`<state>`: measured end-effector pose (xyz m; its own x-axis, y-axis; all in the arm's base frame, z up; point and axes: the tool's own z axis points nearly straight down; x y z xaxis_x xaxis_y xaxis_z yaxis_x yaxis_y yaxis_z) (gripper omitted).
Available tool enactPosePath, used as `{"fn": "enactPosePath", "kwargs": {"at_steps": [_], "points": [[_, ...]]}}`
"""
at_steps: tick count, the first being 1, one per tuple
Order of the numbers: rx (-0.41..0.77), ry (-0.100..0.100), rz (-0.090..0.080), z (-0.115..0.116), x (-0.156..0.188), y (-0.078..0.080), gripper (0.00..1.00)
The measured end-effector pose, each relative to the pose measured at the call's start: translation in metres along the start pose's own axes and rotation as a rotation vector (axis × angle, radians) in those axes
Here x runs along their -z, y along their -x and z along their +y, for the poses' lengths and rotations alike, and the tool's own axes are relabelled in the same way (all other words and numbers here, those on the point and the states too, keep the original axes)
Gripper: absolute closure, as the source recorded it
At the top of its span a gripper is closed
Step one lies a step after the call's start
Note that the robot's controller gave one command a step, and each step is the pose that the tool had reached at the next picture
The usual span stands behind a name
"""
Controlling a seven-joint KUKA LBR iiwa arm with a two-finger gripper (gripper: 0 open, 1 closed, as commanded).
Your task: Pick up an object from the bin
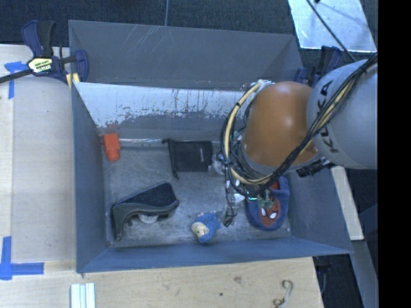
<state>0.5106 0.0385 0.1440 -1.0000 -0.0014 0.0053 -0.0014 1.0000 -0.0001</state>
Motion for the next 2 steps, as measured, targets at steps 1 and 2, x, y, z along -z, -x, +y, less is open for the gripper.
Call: {"fn": "enactPosePath", "kwargs": {"at_steps": [1, 2], "points": [[0.126, -0.003, -0.004, -0.085, -0.063, -0.003, 0.00], [0.299, -0.001, -0.011, -0.102, -0.073, 0.030, 0.00]]}}
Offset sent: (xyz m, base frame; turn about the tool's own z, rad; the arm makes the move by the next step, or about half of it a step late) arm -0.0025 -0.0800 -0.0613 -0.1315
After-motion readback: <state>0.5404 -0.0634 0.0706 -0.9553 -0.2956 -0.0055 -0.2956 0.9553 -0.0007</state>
